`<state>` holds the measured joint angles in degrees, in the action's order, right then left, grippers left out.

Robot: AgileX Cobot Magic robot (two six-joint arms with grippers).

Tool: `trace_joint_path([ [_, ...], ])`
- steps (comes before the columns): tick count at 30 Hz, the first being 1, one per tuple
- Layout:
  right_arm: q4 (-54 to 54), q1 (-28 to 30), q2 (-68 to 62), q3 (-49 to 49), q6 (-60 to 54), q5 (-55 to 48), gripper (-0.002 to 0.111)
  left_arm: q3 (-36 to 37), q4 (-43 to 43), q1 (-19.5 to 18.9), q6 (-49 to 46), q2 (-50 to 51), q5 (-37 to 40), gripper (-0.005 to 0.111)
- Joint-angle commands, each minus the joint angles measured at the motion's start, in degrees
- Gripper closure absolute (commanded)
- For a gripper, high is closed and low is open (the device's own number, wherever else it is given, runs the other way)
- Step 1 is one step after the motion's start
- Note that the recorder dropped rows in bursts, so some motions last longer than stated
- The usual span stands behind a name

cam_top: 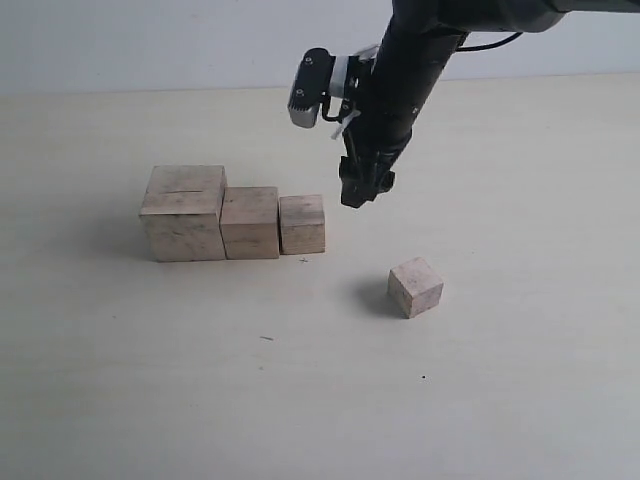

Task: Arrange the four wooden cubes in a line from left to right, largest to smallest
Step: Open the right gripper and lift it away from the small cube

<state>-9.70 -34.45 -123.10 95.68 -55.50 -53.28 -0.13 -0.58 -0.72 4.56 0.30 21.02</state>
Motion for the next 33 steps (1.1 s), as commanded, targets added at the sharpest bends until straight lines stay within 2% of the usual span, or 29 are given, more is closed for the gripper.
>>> trace_joint_path([
  [1,2.18,-0.16,-2.16,0.11,4.72,3.91,0.038,0.13,0.05,0.34,0.21,-0.3,-0.71,0.107],
  [17,0.11,-0.16,-6.47,0.11,4.61,7.75,0.038,0.13,0.05,0.34,0.21,-0.3,-0.71,0.107],
  [22,-5.17,-0.16,-6.47,0.11,4.17,8.25,0.038,0.13,0.05,0.34,0.21,-0.3,-0.71,0.107],
  [33,-2.9,-0.16,-2.32,0.11,5.8,5.06,0.038,0.13,0.05,0.34,0.21,-0.3,-0.71,0.107],
])
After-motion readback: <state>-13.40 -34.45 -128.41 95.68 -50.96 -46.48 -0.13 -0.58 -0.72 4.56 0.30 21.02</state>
